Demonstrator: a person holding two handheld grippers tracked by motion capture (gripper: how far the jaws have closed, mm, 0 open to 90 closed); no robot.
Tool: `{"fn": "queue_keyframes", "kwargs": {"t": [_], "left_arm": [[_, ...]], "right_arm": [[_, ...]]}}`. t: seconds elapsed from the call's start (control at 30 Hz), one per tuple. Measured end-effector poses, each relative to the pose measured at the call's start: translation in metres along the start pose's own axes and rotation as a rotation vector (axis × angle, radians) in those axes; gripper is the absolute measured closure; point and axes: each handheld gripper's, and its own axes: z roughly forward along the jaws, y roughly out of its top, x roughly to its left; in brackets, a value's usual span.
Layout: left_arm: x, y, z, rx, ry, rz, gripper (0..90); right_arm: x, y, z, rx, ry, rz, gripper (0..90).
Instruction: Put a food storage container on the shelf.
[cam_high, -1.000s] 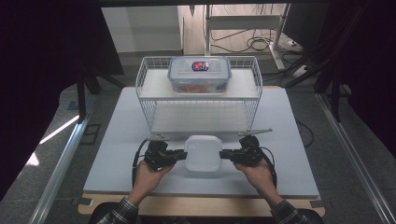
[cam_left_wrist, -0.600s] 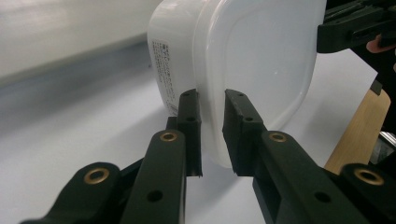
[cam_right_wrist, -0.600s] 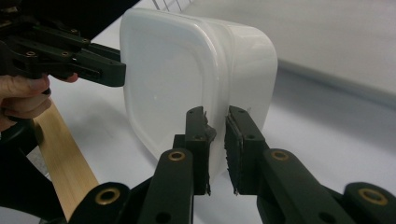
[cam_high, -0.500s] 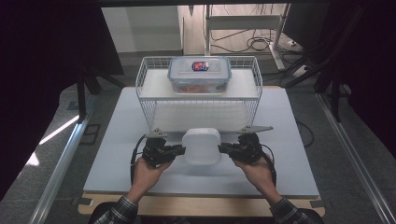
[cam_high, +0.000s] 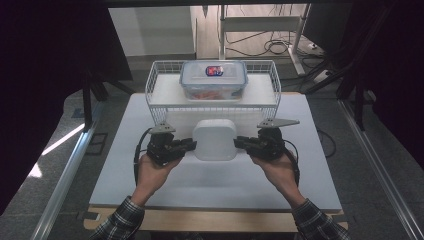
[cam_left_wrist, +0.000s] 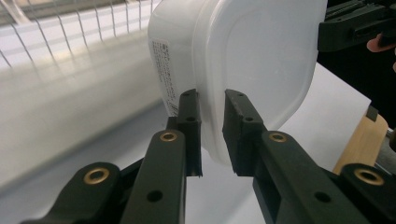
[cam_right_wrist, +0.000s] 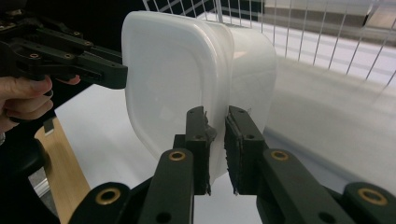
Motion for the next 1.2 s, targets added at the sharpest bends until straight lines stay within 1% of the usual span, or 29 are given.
{"fn": "queue_keyframes", "kwargs": {"t": [0.2,0.53,0.87,1.0,1.2], "left_arm": [[-0.001,0.018,-0.011,-0.025,0.024,0.025,78.0],[-0.002,0.046,-0.025,-0.054,0.044,0.049,78.0],[0.0,0.073,-0.038,-0.092,0.055,0.045,78.0],[0.001,0.086,-0.044,-0.103,0.064,0.055,78.0],[0.003,0.104,-0.049,-0.126,0.073,0.057,78.0]], "right_arm": [[0.002,0.019,-0.005,-0.028,0.001,-0.023,79.3],[0.005,0.047,-0.013,-0.074,-0.011,-0.044,79.2],[0.009,0.079,-0.021,-0.109,-0.022,-0.074,79.1],[0.009,0.092,-0.023,-0.128,-0.023,-0.075,79.0],[0.008,0.11,-0.026,-0.154,-0.028,-0.079,78.9]]}}
